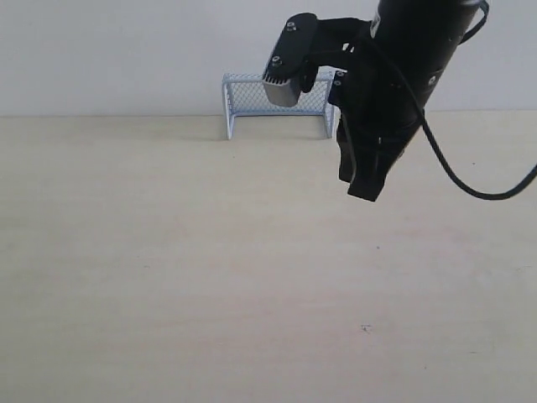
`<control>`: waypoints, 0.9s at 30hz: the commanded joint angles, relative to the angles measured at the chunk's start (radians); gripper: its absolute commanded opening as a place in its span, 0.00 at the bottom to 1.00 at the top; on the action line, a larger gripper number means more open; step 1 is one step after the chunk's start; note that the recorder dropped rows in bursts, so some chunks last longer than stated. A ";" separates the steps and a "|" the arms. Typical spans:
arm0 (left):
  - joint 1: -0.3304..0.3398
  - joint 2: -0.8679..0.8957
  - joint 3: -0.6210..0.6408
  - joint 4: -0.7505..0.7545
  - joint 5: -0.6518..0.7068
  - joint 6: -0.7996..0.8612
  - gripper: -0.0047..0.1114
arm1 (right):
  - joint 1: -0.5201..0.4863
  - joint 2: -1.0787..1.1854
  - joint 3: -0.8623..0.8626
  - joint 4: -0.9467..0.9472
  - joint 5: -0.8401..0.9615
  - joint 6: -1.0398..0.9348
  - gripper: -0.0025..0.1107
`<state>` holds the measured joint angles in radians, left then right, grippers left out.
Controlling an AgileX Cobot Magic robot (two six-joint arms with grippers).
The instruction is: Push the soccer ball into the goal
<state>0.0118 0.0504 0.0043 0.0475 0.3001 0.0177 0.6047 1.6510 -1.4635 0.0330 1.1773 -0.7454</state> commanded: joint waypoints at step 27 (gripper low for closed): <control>0.005 -0.003 -0.004 -0.007 -0.012 -0.009 0.09 | -0.006 -0.374 0.313 -0.047 -0.139 0.210 0.02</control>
<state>0.0118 0.0504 0.0043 0.0475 0.3001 0.0177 0.6047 1.3166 -1.1731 -0.0101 1.0574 -0.5575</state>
